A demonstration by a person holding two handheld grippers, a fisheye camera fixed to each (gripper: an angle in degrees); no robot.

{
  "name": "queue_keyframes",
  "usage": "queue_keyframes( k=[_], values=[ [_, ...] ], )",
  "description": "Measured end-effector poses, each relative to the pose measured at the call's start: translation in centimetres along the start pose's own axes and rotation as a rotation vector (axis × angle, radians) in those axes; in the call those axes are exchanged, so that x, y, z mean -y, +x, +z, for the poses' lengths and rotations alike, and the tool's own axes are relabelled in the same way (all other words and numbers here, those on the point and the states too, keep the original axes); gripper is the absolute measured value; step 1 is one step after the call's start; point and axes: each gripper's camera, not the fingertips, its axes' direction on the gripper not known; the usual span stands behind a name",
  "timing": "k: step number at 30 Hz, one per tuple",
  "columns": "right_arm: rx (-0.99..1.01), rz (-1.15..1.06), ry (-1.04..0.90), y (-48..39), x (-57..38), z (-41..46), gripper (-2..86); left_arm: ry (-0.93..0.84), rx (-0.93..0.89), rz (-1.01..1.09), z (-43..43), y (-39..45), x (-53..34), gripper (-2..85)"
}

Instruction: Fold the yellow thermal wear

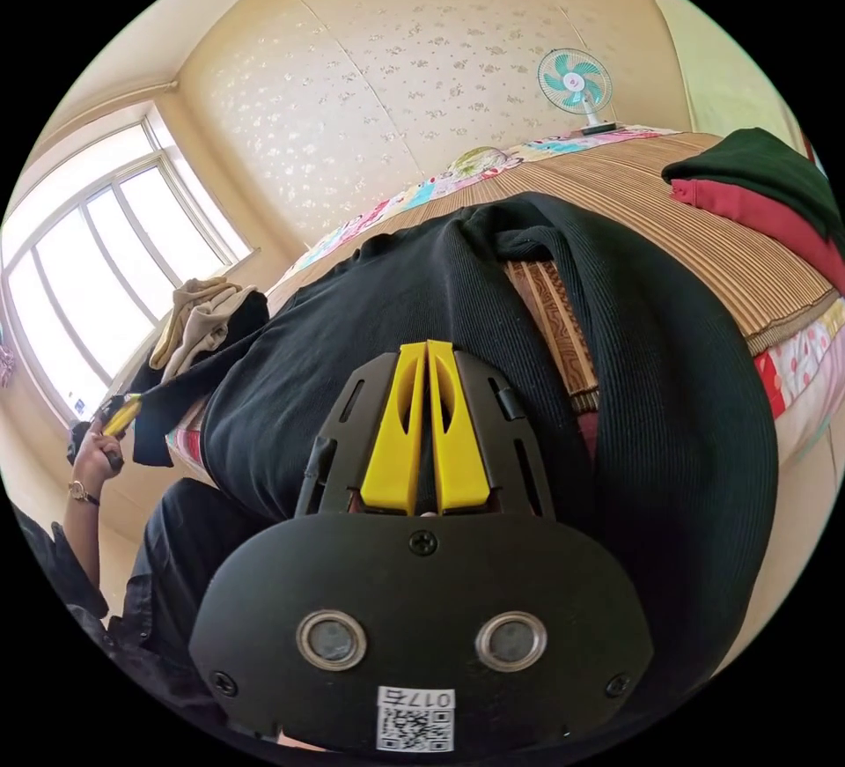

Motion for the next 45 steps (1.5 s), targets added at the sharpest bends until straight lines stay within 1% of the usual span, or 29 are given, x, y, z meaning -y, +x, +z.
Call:
queue_keyframes(
  k=[1,3,4,5,6,7,8,9,10,11,12,14,17,20,24,28,29,30,32,34,35,37,38,39,40,42,43,44,45],
  values=[
    [0.000,-0.003,-0.001,-0.2,0.1,0.1,0.3,0.023,-0.006,0.051,0.5,2.0,-0.1,3.8],
    [0.002,-0.016,-0.005,-1.2,0.6,0.6,0.3,0.070,-0.086,0.270,3.6,10.4,-1.2,3.7],
    [0.000,-0.020,-0.004,-1.5,0.7,0.8,0.3,0.063,-0.113,0.321,4.7,12.6,-1.6,3.7],
    [-0.007,-0.028,-0.001,-2.0,0.9,1.0,0.3,0.027,-0.166,0.424,7.3,16.9,-2.9,3.6],
    [-0.017,-0.038,0.001,-2.6,1.1,1.2,0.3,-0.041,-0.211,0.538,10.6,21.1,-4.8,3.6],
    [-0.021,-0.045,0.000,-2.9,1.2,1.3,0.3,-0.095,-0.232,0.599,12.6,23.2,-6.0,3.6],
    [-0.027,-0.057,0.000,-3.3,1.5,1.5,0.3,-0.243,-0.259,0.697,17.2,26.7,-8.9,3.7],
    [-0.027,-0.063,0.005,-3.7,1.6,1.7,0.3,-0.410,-0.263,0.740,22.0,29.2,-12.2,3.9],
    [-0.024,-0.063,0.008,-3.8,1.8,1.8,0.3,-0.483,-0.258,0.746,24.3,29.9,-14.0,4.0],
    [-0.018,-0.062,0.011,-4.1,2.0,2.0,0.3,-0.591,-0.228,0.735,28.1,30.4,-17.5,4.5],
    [-0.013,-0.064,0.011,-4.4,2.4,2.3,0.3,-0.651,-0.187,0.715,30.6,30.1,-20.6,5.2],
    [-0.008,-0.068,0.010,-4.8,2.9,2.6,0.3,-0.678,-0.150,0.683,31.9,28.8,-23.8,6.3],
    [-0.002,-0.067,0.011,-5.5,3.8,3.2,0.3,-0.661,-0.138,0.655,30.7,26.2,-26.9,7.3],
    [-0.008,-0.067,0.004,-6.2,5.0,4.0,0.3,-0.643,-0.036,0.646,28.5,23.5,-28.6,7.5],
    [-0.025,-0.080,0.010,-7.4,6.2,4.7,0.3,-0.686,0.119,0.660,26.4,20.1,-30.6,8.0],
    [-0.018,-0.085,0.014,-8.0,7.4,5.1,0.4,-0.667,0.136,0.602,25.4,17.2,-31.5,7.5],
    [-0.017,-0.086,0.015,-8.2,7.8,5.2,0.5,-0.684,0.154,0.592,26.1,16.2,-31.8,6.0],
    [-0.020,-0.085,0.010,-8.4,8.3,5.2,0.6,-0.666,0.138,0.612,26.4,15.3,-32.2,3.7],
    [-0.025,-0.090,-0.018,-9.0,9.3,4.7,0.8,-0.649,0.107,0.609,26.5,14.5,-32.4,2.3],
    [0.057,-0.173,-0.041,-10.2,10.8,3.0,1.0,-0.644,0.105,0.612,26.7,14.2,-32.5,1.5],
    [0.105,-0.227,-0.008,-11.1,11.8,0.6,1.3,-0.635,0.104,0.619,26.8,14.1,-32.6,1.1],
    [-0.001,-0.185,0.099,-11.6,12.9,-3.4,2.0,-0.612,0.091,0.598,26.9,13.3,-32.8,0.7],
    [-0.131,-0.102,0.141,-11.3,13.5,-5.6,2.8,-0.600,0.075,0.577,26.9,12.7,-32.8,0.5],
    [-0.256,-0.013,0.123,-10.5,14.3,-7.1,3.9,-0.593,0.059,0.558,27.0,12.1,-32.6,0.4],
    [-0.304,0.016,0.090,-9.9,14.7,-7.5,4.7,-0.593,0.052,0.550,27.1,11.9,-32.5,0.3],
    [-0.434,0.059,-0.164,-7.3,16.3,-6.6,7.1,-0.603,0.026,0.521,27.4,11.0,-31.9,0.1],
    [-0.461,0.059,-0.234,-6.6,16.4,-6.0,7.5,-0.606,0.020,0.517,27.5,10.8,-31.7,0.1],
    [-0.487,0.046,-0.372,-5.3,16.4,-4.6,7.3,-0.609,0.011,0.516,27.6,10.4,-31.4,0.0],
    [-0.460,0.011,-0.481,-4.4,16.2,-3.7,6.3,-0.609,0.003,0.525,27.7,10.1,-31.2,0.0]
  ],
)
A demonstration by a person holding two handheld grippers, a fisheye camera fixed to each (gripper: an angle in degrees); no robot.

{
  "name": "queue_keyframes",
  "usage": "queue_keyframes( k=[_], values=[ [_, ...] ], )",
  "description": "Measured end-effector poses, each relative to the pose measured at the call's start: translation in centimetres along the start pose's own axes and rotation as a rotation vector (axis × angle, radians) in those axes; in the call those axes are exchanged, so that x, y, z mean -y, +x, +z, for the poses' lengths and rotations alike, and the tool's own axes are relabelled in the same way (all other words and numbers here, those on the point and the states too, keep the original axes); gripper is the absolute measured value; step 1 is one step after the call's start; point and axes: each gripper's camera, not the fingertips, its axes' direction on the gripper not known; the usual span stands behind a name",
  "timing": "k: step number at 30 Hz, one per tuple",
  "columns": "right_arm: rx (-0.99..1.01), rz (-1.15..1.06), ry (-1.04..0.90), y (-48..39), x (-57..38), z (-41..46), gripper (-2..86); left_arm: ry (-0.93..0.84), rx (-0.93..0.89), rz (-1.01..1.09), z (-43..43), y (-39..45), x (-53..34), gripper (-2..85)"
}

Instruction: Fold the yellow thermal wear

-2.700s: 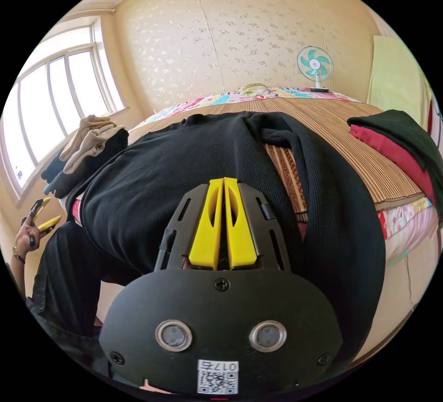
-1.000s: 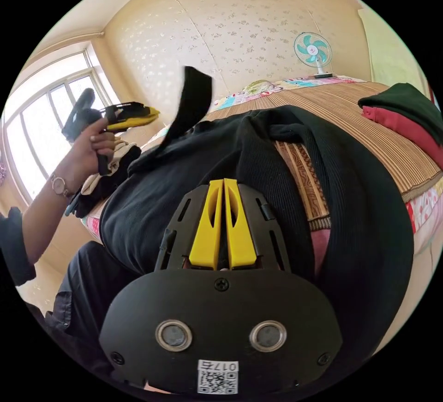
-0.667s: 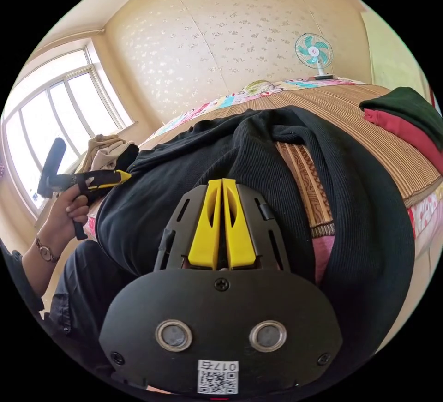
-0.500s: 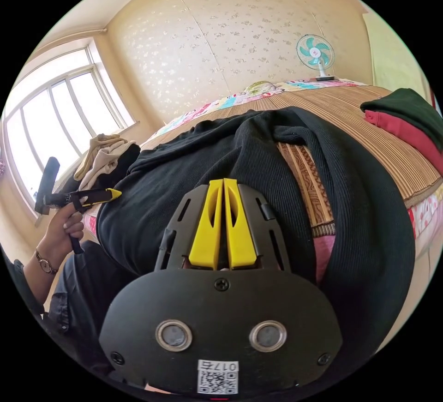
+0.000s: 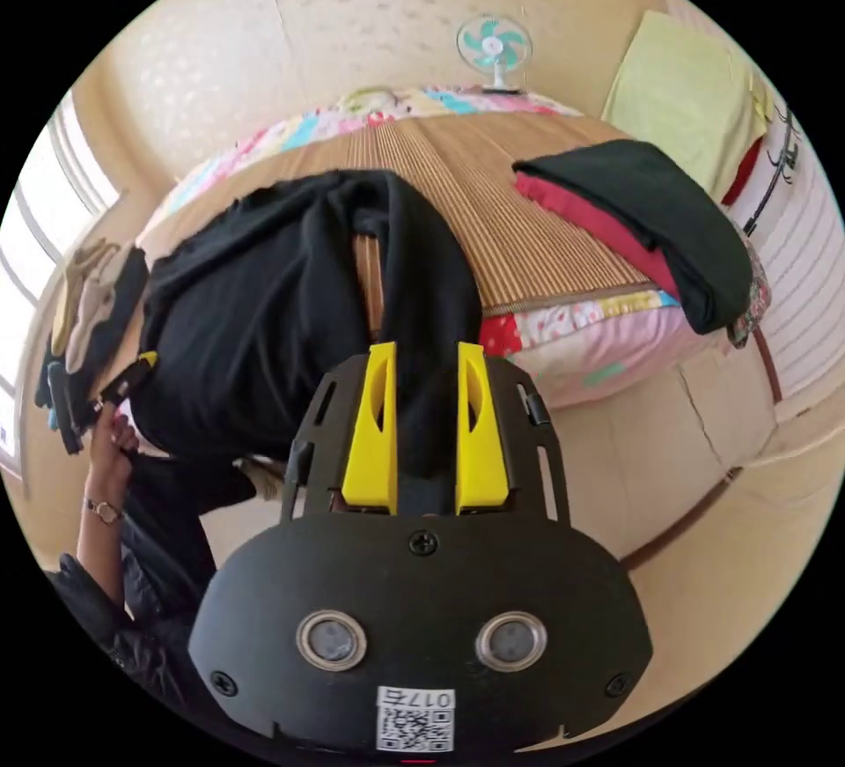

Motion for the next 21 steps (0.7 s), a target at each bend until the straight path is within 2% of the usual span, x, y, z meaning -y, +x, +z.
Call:
queue_keyframes(
  k=[1,4,6,8,12,16,19,21],
  values=[
    [0.005,-0.003,-0.017,0.4,0.0,0.0,5.3,0.002,-0.001,0.006,0.0,-0.2,0.0,0.0],
    [-0.087,0.058,0.174,3.0,-0.6,-5.4,3.1,0.007,-0.008,0.022,-0.2,-1.1,0.1,-0.1],
    [-0.264,0.151,0.313,6.3,0.1,-10.0,2.6,0.001,-0.025,0.015,-0.3,-2.1,0.5,-0.2],
    [-0.270,0.247,0.365,10.1,1.1,-12.1,2.5,-0.004,-0.041,0.006,-0.4,-2.9,0.8,-0.2],
    [0.004,0.450,0.295,18.8,1.6,-11.0,2.6,0.005,-0.079,-0.002,-0.8,-4.9,1.0,-0.2],
    [0.162,0.574,0.369,21.7,-2.9,-9.1,3.5,0.002,-0.125,-0.036,-1.2,-6.8,1.4,-0.2],
    [0.485,0.762,0.426,25.7,-7.5,-5.6,6.0,-0.008,-0.161,-0.048,-1.5,-8.3,1.9,-0.3],
    [0.801,0.871,0.502,28.9,-9.8,-2.2,7.5,-0.011,-0.180,-0.050,-1.8,-9.3,2.2,-0.3]
  ],
)
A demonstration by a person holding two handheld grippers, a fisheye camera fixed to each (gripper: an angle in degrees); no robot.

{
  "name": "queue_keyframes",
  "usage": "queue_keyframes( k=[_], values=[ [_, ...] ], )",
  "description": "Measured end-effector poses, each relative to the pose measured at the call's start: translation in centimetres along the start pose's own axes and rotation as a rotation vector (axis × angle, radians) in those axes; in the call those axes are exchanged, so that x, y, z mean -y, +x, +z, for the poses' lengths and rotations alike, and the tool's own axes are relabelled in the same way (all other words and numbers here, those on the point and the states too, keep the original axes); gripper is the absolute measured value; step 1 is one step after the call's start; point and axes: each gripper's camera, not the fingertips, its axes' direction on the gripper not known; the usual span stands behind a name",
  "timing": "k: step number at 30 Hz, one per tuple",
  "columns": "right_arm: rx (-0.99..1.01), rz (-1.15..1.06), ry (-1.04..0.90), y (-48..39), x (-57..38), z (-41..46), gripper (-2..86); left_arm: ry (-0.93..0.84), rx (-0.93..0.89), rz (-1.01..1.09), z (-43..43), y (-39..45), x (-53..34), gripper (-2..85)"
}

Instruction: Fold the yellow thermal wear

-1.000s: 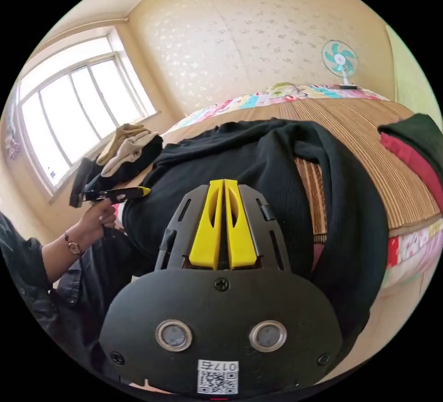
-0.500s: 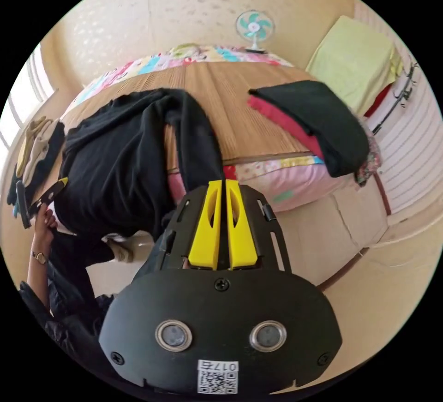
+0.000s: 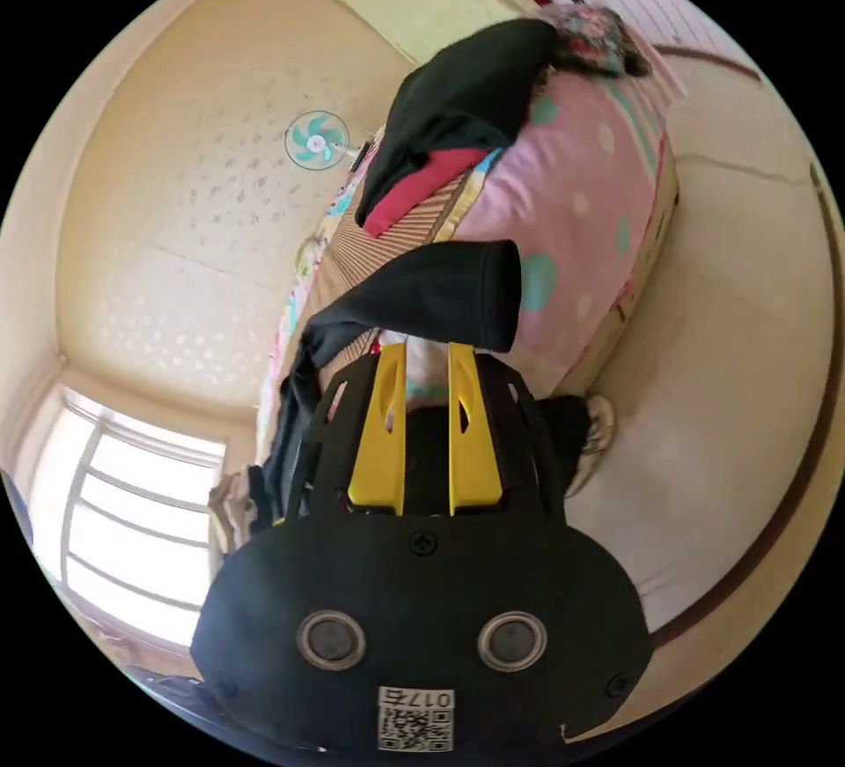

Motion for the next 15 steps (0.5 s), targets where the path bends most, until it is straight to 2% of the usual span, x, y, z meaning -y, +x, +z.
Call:
queue_keyframes(
  k=[2,6,7,9,10,12,15],
  values=[
    [0.130,0.057,0.020,1.7,1.1,-0.3,8.0,0.001,-0.009,-0.001,-0.3,-0.6,0.2,-0.3],
    [0.074,0.068,0.069,0.4,4.7,-2.2,6.2,0.007,-0.013,-0.007,-1.0,-1.6,0.5,-0.3],
    [0.074,0.030,0.087,-0.6,5.0,-2.6,4.9,0.008,-0.013,-0.008,-1.1,-1.8,0.6,-0.3],
    [0.097,-0.273,0.104,-7.1,5.8,-3.9,2.3,0.008,-0.012,-0.009,-1.5,-2.3,0.8,-0.3],
    [0.060,-0.326,0.101,-8.7,6.0,-4.1,2.2,0.008,-0.012,-0.009,-1.6,-2.4,0.8,-0.3],
    [-0.181,-0.400,0.153,-12.2,6.7,-5.0,2.4,0.011,-0.012,-0.009,-1.9,-2.8,1.0,-0.4],
    [-0.480,-0.268,0.175,-10.0,8.9,-5.1,6.4,0.023,-0.004,-0.004,-2.3,-3.2,0.9,-0.3]
  ],
)
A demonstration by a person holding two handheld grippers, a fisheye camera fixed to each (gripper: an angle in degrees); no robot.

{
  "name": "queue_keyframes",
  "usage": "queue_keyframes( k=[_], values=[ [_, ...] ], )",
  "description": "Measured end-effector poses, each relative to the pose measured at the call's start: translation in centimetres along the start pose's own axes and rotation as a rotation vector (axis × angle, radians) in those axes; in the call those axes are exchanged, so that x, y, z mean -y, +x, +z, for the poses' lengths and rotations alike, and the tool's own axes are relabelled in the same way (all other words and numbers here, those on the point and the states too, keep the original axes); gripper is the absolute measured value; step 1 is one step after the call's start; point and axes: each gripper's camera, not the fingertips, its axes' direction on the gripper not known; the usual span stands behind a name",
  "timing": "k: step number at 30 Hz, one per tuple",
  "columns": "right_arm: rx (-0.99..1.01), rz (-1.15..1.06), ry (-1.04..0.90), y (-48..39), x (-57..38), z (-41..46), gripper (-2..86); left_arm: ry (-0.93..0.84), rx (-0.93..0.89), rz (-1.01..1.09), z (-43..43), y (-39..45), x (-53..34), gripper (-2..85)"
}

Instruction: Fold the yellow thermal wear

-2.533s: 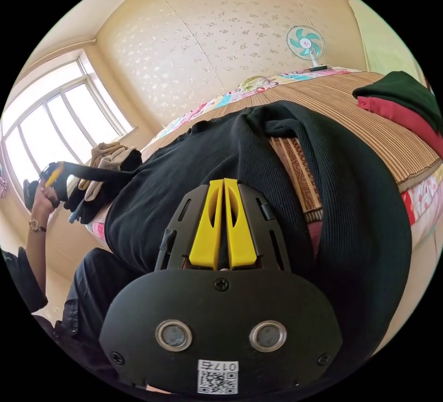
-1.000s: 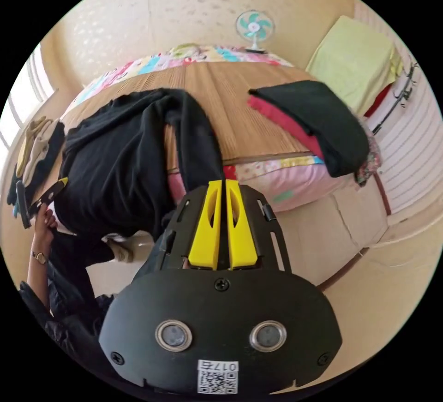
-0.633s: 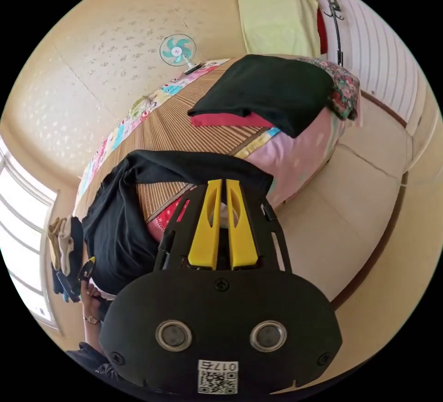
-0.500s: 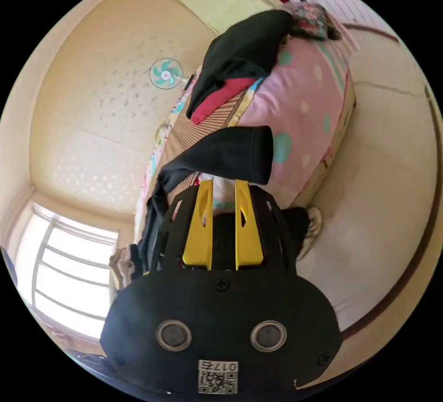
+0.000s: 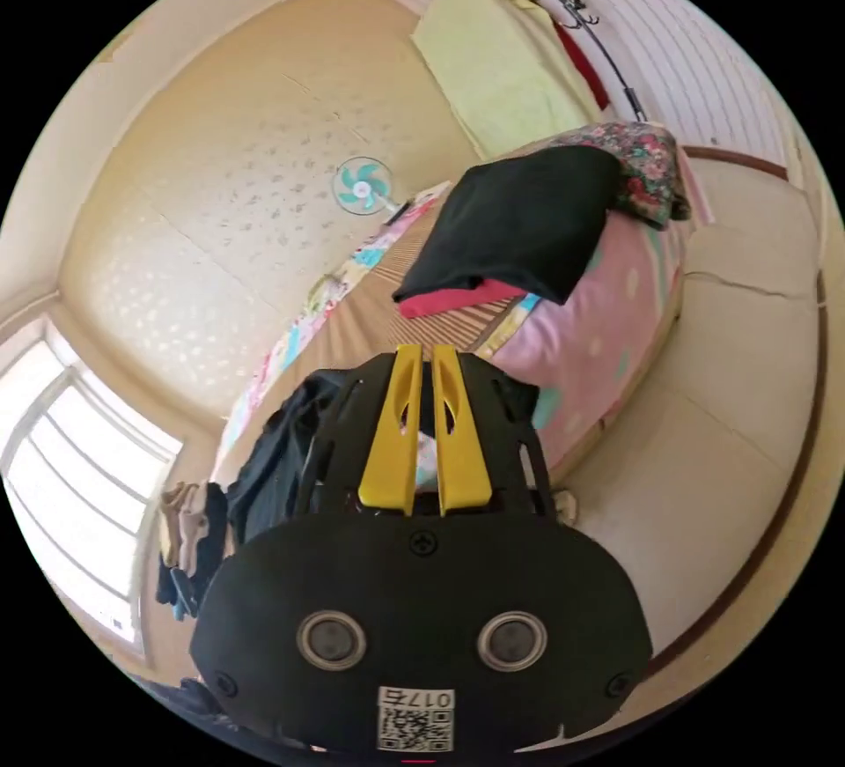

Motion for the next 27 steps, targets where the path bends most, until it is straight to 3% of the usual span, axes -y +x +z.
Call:
queue_keyframes(
  k=[4,6,10,13,20,22,27],
  values=[
    [0.013,0.030,-0.183,3.7,-0.1,4.3,9.7,0.002,0.019,0.002,-0.4,-0.2,0.2,-0.4],
    [0.180,-0.015,-0.274,3.7,0.1,5.5,6.7,-0.005,0.032,0.016,-0.6,-0.2,0.3,-0.4],
    [0.348,-0.129,-0.053,1.8,2.4,0.2,3.3,-0.013,0.025,0.014,-0.8,-0.7,0.6,-0.4],
    [0.255,-0.046,0.113,4.0,5.7,-3.7,2.8,-0.008,0.021,0.010,-1.0,-1.0,0.5,-0.4],
    [0.075,0.221,-0.080,16.1,6.4,0.9,6.9,0.008,0.050,0.027,-1.3,-0.7,0.1,-0.4],
    [0.151,0.243,-0.116,17.8,3.5,1.8,9.2,0.013,0.048,0.022,-1.3,-0.8,0.0,-0.4],
    [0.617,0.466,-0.147,22.4,-3.8,8.3,13.0,0.017,0.057,0.027,-1.2,-0.5,-0.2,-0.4]
  ],
)
